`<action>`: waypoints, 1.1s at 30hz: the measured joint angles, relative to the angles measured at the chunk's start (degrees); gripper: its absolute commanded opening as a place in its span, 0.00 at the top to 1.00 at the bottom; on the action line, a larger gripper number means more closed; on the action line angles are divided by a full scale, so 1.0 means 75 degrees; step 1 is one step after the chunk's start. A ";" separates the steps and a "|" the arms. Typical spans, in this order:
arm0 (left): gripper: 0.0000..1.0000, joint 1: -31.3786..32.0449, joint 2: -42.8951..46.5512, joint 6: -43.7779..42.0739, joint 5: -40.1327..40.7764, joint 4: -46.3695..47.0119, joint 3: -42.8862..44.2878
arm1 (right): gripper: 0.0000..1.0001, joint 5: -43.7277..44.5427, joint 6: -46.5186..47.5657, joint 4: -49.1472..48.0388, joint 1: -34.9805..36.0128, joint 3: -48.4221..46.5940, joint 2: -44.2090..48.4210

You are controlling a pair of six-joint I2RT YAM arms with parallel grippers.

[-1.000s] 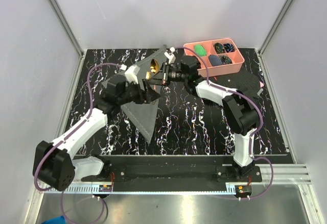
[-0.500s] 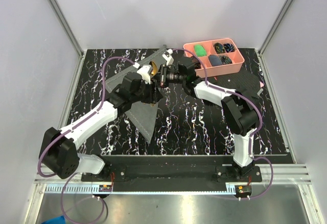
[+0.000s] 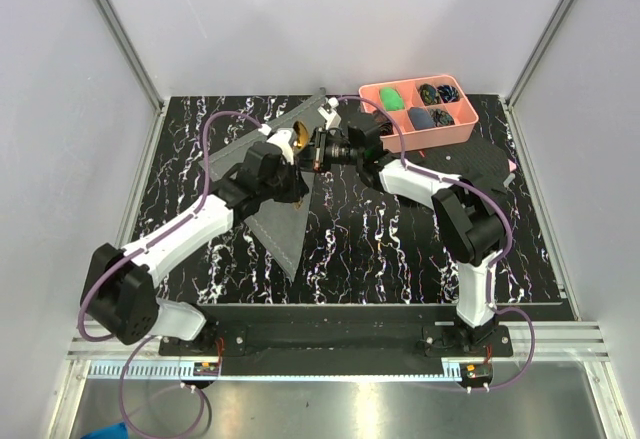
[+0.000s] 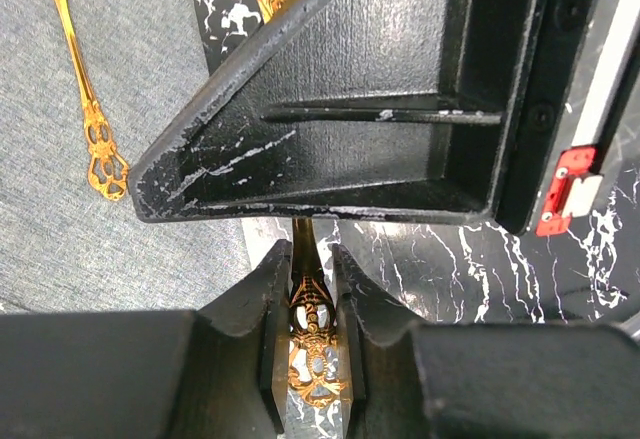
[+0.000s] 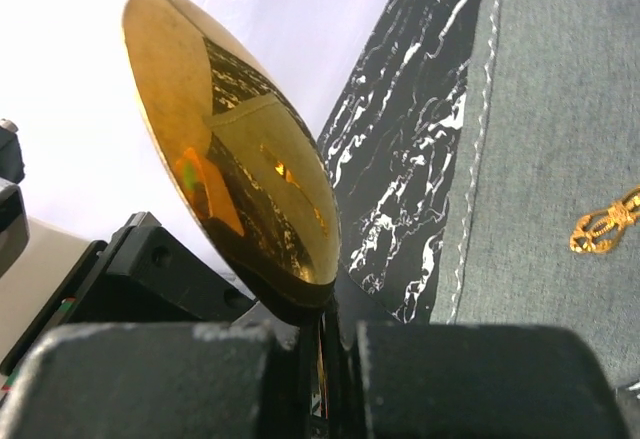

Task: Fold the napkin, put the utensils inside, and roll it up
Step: Pass the utensil from the right arm to the left, then place the utensil onto the napkin

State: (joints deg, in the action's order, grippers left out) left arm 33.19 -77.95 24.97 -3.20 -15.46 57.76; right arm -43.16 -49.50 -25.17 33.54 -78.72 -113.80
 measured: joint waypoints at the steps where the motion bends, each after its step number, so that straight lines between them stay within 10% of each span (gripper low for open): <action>1: 1.00 0.0000 -0.0041 0.0015 0.0006 -0.0032 0.0026 | 0.82 0.0020 0.0020 0.0035 0.0000 0.0000 -0.0020; 5: 1.00 -0.0096 -0.0361 0.0055 -0.0073 -0.0329 0.0219 | 0.38 0.0082 0.0035 0.0210 -0.0017 0.0006 -0.0079; 11: 1.00 -0.0729 -0.0781 0.0070 -0.0332 -0.0621 0.0256 | 0.17 0.0085 0.0099 0.0140 -0.0350 0.0463 -0.0076; 33: 1.00 -0.1512 -0.4823 -0.0539 -0.1052 -0.1078 0.2643 | 0.15 0.0233 0.0291 0.0370 -0.1212 0.3433 0.2311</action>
State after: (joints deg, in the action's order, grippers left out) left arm 21.85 -114.13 20.93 -11.09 -23.55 77.58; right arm -41.41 -47.31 -22.39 24.45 -52.97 -96.47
